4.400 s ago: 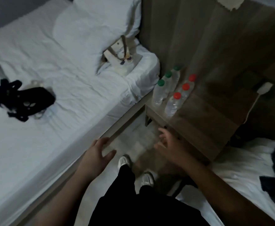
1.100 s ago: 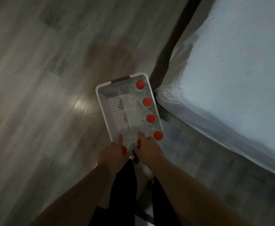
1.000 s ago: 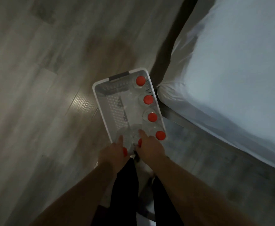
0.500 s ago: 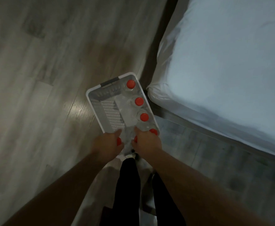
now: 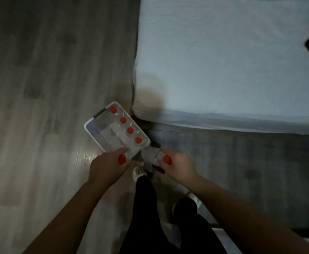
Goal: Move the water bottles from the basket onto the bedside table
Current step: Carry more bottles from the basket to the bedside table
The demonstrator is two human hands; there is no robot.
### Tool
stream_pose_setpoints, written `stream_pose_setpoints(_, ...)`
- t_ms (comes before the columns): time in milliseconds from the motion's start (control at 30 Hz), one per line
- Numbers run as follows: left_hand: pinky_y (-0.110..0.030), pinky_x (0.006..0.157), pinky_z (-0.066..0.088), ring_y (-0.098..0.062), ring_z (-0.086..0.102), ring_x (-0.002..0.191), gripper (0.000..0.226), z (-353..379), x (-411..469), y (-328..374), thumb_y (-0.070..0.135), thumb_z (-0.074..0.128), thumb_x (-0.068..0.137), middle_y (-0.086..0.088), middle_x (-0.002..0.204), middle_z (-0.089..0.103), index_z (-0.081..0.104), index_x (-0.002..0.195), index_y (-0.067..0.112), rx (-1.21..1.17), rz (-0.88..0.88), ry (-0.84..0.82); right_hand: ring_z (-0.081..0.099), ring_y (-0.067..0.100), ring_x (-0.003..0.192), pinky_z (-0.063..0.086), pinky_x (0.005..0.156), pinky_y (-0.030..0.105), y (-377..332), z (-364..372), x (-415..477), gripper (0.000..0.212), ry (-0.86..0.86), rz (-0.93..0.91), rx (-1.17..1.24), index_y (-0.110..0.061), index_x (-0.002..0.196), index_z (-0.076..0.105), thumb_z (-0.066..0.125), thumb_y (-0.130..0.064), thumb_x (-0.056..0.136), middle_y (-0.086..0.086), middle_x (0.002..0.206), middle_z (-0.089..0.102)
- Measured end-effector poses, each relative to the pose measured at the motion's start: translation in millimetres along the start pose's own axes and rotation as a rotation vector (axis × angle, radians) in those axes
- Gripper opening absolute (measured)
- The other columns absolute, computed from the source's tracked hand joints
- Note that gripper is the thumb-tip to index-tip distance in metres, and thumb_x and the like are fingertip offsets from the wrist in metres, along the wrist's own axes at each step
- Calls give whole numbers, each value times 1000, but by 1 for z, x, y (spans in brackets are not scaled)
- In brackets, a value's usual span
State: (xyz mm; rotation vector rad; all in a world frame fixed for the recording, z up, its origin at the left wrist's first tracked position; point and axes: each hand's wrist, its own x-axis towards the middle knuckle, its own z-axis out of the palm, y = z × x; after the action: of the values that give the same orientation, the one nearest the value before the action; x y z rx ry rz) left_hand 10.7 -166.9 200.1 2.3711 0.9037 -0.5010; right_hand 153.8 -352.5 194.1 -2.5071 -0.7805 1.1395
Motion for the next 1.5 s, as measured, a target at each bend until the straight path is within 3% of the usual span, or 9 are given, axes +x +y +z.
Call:
stream_pose_setpoints(200,-24,65,44,-13,62,85,34,4,-49,104,45,56,85,2,103,71,61,116,33,52,203,56,64,20,105,51,88,32,94,-56,-110,43,226,138,154,-37,125,56,57,-49,84,-4,115,69)
stream_pose_setpoints(333,-29,69,49,-21,66,89,30,33,-73,189,47,59,80,2,98,72,63,108,39,91,298,88,65,17,100,48,82,28,180,-81,-189,37,413,227,207,-35,115,64,64,-45,80,-6,110,71)
stream_pose_setpoints(467,-24,66,51,-15,70,83,32,80,-91,273,53,61,71,7,92,74,67,98,39,-50,361,63,64,12,88,51,77,29,267,-99,-263,33,520,355,309,-34,105,67,68,-47,75,-8,100,71)
stream_pose_setpoints(667,-31,70,56,-13,68,67,21,139,-117,405,48,66,71,13,83,72,66,91,43,-162,553,-86,65,23,84,53,75,36,363,-119,-357,40,737,533,499,-24,92,69,63,-51,63,3,88,71)
stream_pose_setpoints(833,-31,73,53,-9,66,73,12,160,-144,517,34,74,72,14,79,71,67,78,42,-241,743,-170,61,14,75,47,67,21,408,-139,-428,10,997,636,688,-16,88,69,70,-18,78,0,79,67)
stream_pose_setpoints(1033,-29,74,52,7,61,74,17,183,-167,628,32,75,68,24,77,67,65,77,42,-289,936,-234,63,12,71,53,70,32,456,-170,-474,7,1283,759,771,-22,78,68,70,-19,72,-3,71,65)
stream_pose_setpoints(1200,-39,74,56,-12,66,77,20,213,-166,717,45,70,61,10,74,70,66,80,39,-293,1001,-278,64,19,71,53,67,35,506,-201,-493,7,1445,820,799,-16,76,68,71,-19,70,3,72,67)
stream_pose_setpoints(1333,-32,68,54,-3,63,66,24,241,-159,783,26,77,70,19,71,66,64,79,43,-241,1083,-375,63,9,74,50,69,23,561,-227,-492,11,1467,881,762,-19,83,68,74,-24,74,-6,78,67)
stream_pose_setpoints(1500,-14,60,48,3,62,68,23,263,-136,874,21,77,73,25,74,66,64,71,41,-118,1186,-498,60,7,77,43,66,13,623,-274,-484,21,1454,934,784,-22,94,67,74,-27,75,-6,84,66)
